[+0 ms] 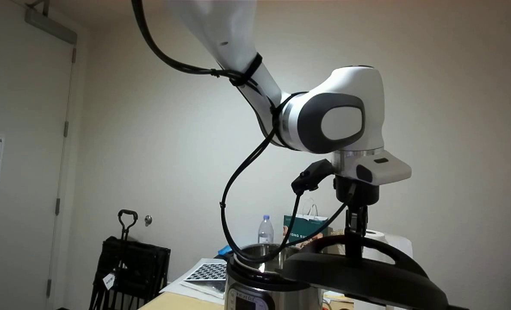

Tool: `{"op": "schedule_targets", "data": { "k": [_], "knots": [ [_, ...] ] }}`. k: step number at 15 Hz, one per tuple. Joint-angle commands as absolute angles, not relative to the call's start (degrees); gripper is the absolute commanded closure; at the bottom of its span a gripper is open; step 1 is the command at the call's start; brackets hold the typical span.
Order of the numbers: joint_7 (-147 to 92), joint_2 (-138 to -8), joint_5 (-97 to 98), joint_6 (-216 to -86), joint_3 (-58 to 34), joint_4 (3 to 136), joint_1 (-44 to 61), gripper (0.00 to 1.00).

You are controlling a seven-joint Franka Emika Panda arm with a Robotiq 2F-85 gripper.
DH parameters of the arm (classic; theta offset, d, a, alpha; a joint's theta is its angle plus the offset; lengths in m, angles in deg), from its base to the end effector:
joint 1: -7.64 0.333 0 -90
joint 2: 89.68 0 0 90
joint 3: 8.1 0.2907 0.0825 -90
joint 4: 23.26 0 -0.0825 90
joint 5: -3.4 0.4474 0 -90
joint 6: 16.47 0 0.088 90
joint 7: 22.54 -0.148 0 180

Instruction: Remove the black lid from the rice cooker and put it on the table

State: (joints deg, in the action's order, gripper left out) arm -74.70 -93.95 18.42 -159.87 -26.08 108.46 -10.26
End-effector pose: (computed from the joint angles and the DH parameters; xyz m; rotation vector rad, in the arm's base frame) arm 0.4826 -0.3420 0.3028 -1.8687 2.1893 -0.3467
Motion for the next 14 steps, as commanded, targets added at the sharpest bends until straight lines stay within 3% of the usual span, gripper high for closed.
{"op": "schedule_targets", "data": {
  "k": [1,3,14],
  "knots": [
    [-74.6,-93.9,18.6,-159.8,-25.8,108.3,-10.5,0.94],
    [-74.5,-92.9,19.0,-159.7,-25.6,107.7,-10.3,0.98],
    [-77.9,-80.6,18.9,-160.9,-27.7,107.8,-10.1,0.94]
  ]
}}
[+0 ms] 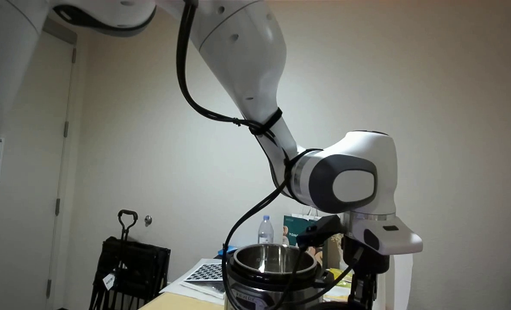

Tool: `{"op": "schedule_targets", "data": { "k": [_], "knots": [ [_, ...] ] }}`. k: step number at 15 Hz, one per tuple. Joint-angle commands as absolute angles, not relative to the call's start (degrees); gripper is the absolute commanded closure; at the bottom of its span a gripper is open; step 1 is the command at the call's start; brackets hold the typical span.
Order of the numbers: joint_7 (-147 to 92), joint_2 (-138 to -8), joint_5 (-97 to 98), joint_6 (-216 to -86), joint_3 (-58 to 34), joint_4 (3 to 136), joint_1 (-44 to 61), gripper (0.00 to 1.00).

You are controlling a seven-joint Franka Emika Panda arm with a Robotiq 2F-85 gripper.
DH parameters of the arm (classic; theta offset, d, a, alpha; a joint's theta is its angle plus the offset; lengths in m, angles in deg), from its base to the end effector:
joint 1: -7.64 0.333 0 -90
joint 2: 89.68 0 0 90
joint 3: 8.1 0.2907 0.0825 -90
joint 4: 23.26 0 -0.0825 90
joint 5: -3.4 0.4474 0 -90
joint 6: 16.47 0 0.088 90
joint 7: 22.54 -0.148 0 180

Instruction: Remove the black lid from the rice cooker and put it on the table

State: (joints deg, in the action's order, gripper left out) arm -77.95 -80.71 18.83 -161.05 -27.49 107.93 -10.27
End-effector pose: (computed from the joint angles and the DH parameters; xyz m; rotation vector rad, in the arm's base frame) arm 0.4584 -0.3516 0.1812 -1.8435 2.3833 -0.1077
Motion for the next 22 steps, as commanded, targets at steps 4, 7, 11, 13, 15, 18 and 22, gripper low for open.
{"op": "schedule_targets", "data": {
  "k": [4,7,11,13,15,18,22],
  "knots": [
    [-79.9,-76.7,19.4,-161.0,-27.2,104.5,-9.4,0.98],
    [-80.2,-70.6,18.9,-160.5,-26.7,99.7,-8.4,0.98],
    [-83.4,-63.3,17.3,-159.4,-27.5,91.2,-6.3,0.98],
    [-84.9,-60.5,17.3,-158.8,-27.9,87.7,-6.0,0.98],
    [-85.8,-57.9,17.9,-157.9,-27.8,84.7,-6.4,0.98],
    [-85.6,-54.8,18.4,-155.4,-27.2,80.9,-7.4,0.98],
    [-80.4,-53.4,18.4,-148.2,-25.1,78.0,-8.8,0.98]
  ]
}}
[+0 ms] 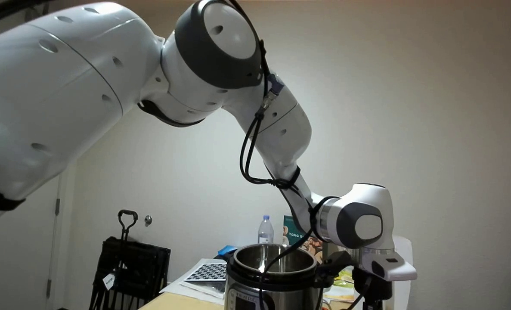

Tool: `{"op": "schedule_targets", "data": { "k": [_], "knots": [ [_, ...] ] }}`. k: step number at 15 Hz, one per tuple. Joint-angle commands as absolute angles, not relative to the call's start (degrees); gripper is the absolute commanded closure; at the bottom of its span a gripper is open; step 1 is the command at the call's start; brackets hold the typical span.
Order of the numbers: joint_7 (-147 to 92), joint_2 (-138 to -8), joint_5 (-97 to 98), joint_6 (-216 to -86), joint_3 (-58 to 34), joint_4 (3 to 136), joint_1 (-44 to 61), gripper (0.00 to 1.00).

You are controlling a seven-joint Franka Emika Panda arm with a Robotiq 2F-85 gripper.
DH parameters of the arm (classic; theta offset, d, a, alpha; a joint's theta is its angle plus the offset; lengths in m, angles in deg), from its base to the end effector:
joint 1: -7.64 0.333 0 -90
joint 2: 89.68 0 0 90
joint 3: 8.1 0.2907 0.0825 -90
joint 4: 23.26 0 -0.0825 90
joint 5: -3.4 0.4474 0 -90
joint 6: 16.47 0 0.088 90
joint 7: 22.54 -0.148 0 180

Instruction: Remove the black lid from the rice cooker and put it on the table

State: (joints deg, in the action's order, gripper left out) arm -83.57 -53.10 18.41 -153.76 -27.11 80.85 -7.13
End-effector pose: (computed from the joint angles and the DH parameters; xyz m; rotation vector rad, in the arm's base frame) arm 0.5626 -0.3722 0.0919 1.9504 -2.4334 -0.0116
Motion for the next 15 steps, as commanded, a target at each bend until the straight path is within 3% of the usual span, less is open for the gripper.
{"op": "schedule_targets", "data": {
  "k": [1,2,4,13,15],
  "knots": [
    [-79.6,-53.1,18.3,-146.1,-24.8,77.4,-8.9,0.98],
    [-80.1,-52.9,17.4,-144.7,-25.3,77.1,-8.2,0.69],
    [-80.0,-53.2,16.8,-143.0,-25.7,76.6,-8.0,0.62],
    [-80.9,-55.2,17.6,-136.9,-26.1,74.0,-9.4,0.04],
    [-82.1,-59.1,16.1,-136.6,-27.2,77.0,-8.3,0.0]
  ]
}}
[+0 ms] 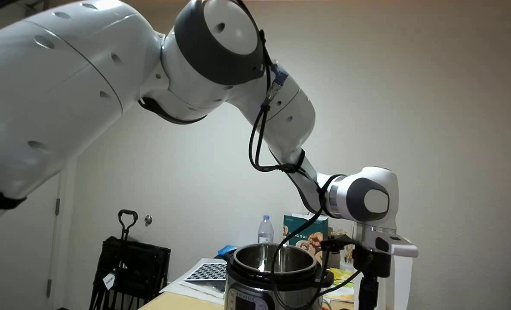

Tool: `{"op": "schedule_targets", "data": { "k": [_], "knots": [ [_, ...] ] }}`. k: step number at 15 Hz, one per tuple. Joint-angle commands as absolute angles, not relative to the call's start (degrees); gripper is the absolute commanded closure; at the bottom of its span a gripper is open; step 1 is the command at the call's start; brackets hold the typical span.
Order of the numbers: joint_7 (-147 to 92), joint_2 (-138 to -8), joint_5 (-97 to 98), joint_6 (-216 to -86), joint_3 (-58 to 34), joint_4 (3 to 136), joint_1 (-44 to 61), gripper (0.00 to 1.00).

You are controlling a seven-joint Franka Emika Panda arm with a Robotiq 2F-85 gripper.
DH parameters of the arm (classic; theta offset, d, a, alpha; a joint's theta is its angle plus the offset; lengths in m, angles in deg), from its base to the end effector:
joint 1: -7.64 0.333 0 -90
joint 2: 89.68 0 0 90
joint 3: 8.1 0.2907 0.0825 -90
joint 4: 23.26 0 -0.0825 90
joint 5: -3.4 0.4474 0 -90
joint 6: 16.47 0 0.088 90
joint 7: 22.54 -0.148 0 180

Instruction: Remove the black lid from the rice cooker and put it on the table

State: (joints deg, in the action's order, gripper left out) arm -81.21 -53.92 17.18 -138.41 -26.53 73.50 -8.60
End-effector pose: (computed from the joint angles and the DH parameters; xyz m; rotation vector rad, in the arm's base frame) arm 0.5784 -0.3736 0.1360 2.0170 -2.3642 -0.2221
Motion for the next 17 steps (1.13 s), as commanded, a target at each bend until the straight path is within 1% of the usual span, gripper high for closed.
{"op": "schedule_targets", "data": {
  "k": [1,6,10,11,14,17],
  "knots": [
    [-82.9,-62.2,15.0,-138.2,-28.2,79.8,-7.2,0.0],
    [-87.2,-76.6,7.6,-142.0,-31.4,89.0,-4.1,0.0],
    [-94.9,-90.1,-0.9,-144.1,-31.2,95.8,-3.7,0.0],
    [-90.8,-82.1,2.6,-141.4,-29.8,88.9,-5.8,0.0],
    [-92.8,-88.9,0.6,-141.7,-29.3,93.0,-6.2,0.0],
    [-92.7,-89.4,0.6,-142.4,-29.2,94.2,-6.3,0.0]
  ]
}}
